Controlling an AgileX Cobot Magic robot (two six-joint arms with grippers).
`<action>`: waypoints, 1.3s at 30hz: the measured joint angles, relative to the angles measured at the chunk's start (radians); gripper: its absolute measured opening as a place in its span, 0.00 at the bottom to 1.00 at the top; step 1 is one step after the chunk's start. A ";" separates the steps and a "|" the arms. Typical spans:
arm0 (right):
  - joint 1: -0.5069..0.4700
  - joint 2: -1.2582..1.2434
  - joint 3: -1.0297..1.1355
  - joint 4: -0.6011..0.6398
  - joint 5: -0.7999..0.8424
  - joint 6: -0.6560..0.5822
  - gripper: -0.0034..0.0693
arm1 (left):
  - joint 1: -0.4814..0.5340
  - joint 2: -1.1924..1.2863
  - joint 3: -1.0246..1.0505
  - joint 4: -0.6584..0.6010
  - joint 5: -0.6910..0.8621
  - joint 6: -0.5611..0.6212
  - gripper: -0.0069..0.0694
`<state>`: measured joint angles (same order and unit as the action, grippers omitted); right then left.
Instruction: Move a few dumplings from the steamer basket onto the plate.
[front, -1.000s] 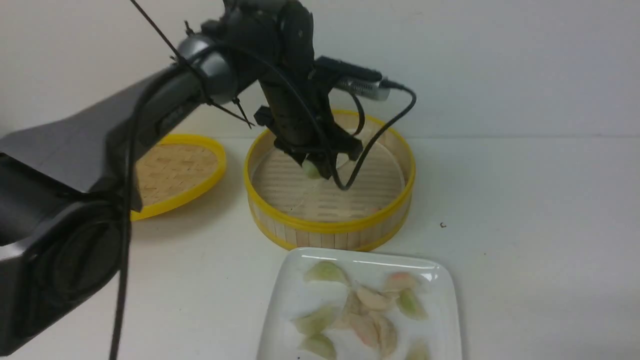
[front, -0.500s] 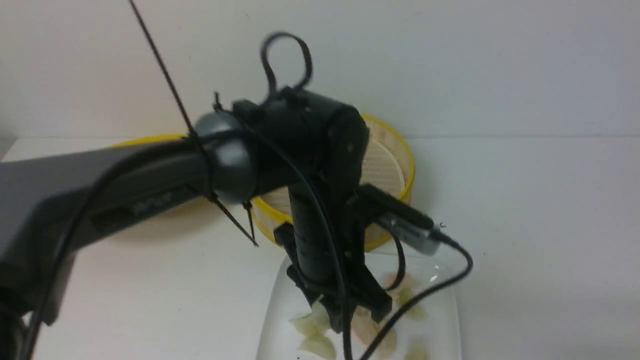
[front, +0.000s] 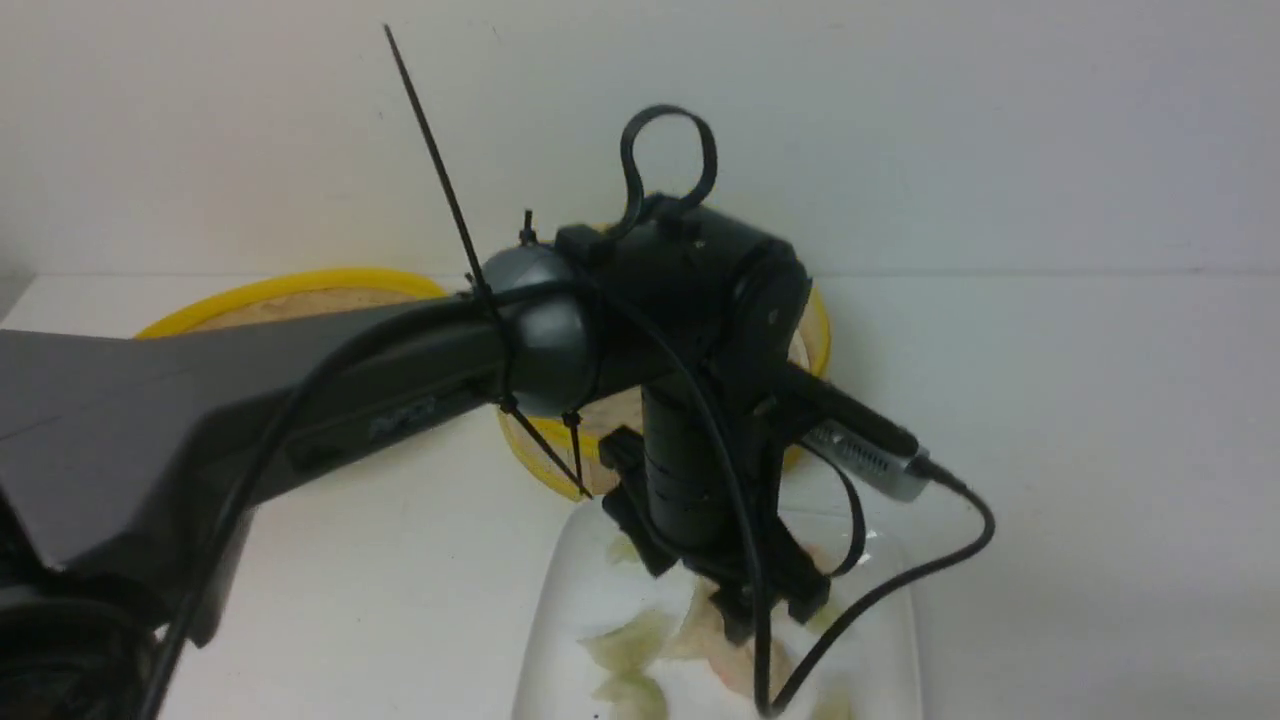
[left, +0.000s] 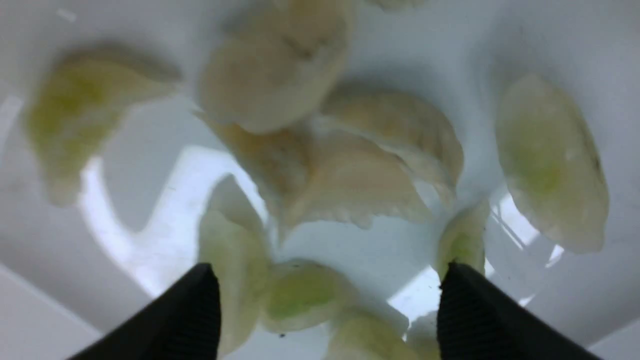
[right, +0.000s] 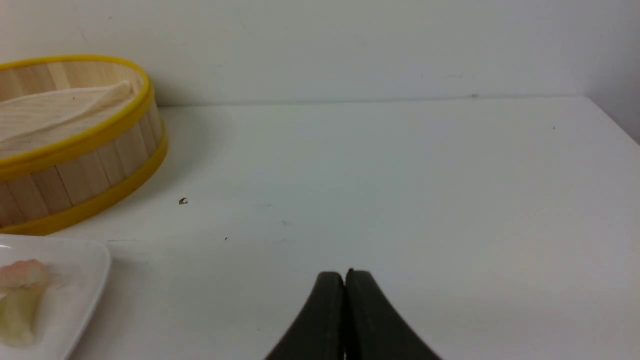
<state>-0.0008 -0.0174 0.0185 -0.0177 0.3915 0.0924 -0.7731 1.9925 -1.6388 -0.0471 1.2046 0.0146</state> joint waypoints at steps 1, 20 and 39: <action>0.000 0.000 0.000 0.000 0.000 0.000 0.03 | 0.000 -0.055 -0.009 0.032 0.000 -0.028 0.57; 0.000 0.000 0.000 0.000 0.000 0.000 0.03 | 0.000 -1.017 0.647 0.168 -0.417 -0.340 0.08; 0.000 0.000 0.000 0.000 0.000 0.000 0.03 | 0.000 -1.475 1.020 0.206 -0.667 -0.384 0.08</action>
<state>-0.0008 -0.0174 0.0185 -0.0177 0.3915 0.0924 -0.7731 0.5174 -0.6191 0.1587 0.5377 -0.3690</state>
